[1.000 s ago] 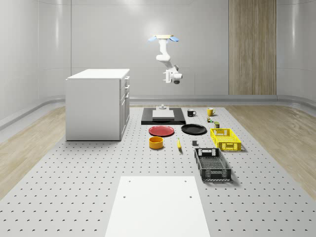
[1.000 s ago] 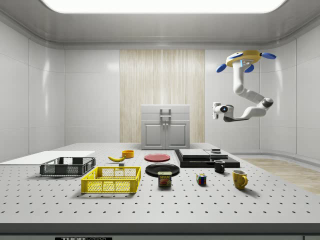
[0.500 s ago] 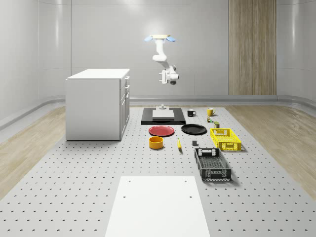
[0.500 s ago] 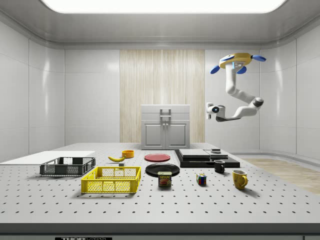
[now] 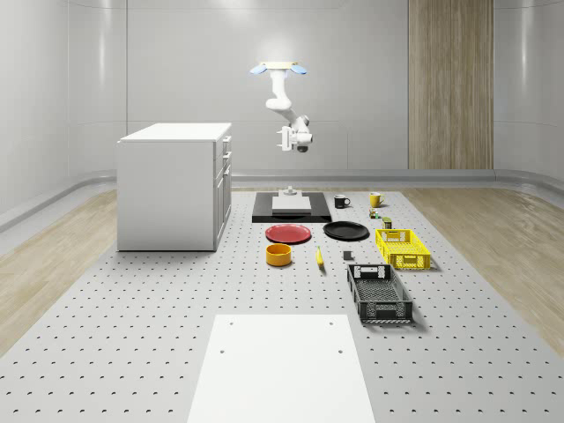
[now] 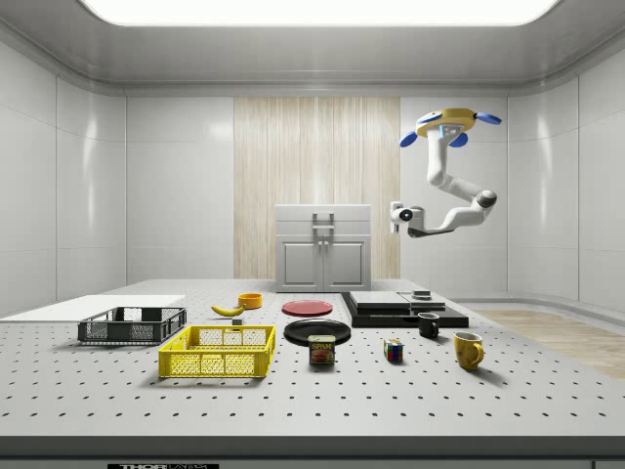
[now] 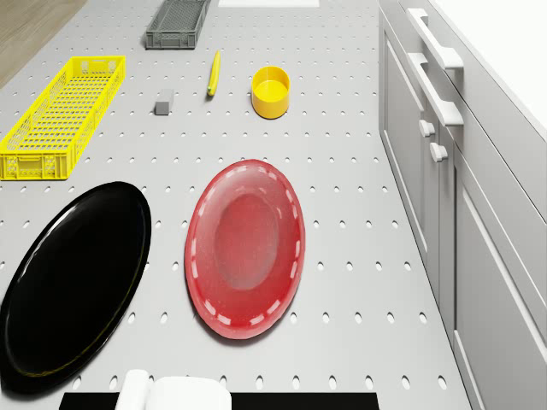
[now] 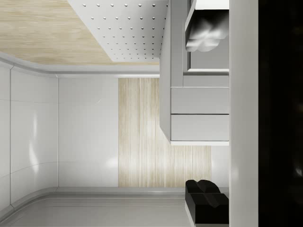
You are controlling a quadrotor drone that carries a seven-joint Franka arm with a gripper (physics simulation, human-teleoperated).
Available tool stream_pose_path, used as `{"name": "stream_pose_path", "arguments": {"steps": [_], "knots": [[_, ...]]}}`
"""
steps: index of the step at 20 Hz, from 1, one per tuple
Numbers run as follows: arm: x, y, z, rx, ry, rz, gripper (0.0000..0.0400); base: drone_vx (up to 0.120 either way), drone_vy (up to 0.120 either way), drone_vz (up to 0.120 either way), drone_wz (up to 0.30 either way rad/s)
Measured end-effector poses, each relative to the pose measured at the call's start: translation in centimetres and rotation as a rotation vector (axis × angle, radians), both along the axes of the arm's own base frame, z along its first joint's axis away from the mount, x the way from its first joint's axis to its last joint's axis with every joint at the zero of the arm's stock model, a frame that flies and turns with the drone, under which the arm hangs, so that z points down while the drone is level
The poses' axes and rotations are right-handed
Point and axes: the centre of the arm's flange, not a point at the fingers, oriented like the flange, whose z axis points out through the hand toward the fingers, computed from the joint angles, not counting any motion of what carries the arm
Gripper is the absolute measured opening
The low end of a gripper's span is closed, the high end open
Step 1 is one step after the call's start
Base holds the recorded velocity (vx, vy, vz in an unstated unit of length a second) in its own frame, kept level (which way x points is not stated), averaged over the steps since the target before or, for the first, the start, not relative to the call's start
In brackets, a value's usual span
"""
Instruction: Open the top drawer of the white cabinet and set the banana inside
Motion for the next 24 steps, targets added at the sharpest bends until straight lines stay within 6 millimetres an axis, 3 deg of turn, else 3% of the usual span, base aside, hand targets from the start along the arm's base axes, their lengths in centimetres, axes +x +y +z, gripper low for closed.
{"name": "stream_pose_path", "arguments": {"steps": [4, 7, 13, 21, 24], "knots": [[0.0, 0.0, 0.0, 0.0, 0.0, 0.0, 0.04, 0.12, -0.11, 0.0, 0.0], [0.0, 0.0, 0.0, 0.0, 0.0, 0.0, 0.04, 0.12, 0.0, 0.013, 0.0], [0.0, 0.0, 0.0, 0.0, 0.0, 0.0, 0.04, 0.12, 0.0, 0.12, 0.0], [0.0, 0.0, -0.01, 0.0, 0.0, 0.0, 0.04, 0.12, -0.12, 0.0, 0.0], [0.0, 0.0, -0.01, 0.0, 0.0, 0.0, 0.04, 0.12, -0.013, 0.0, 0.0]]}}
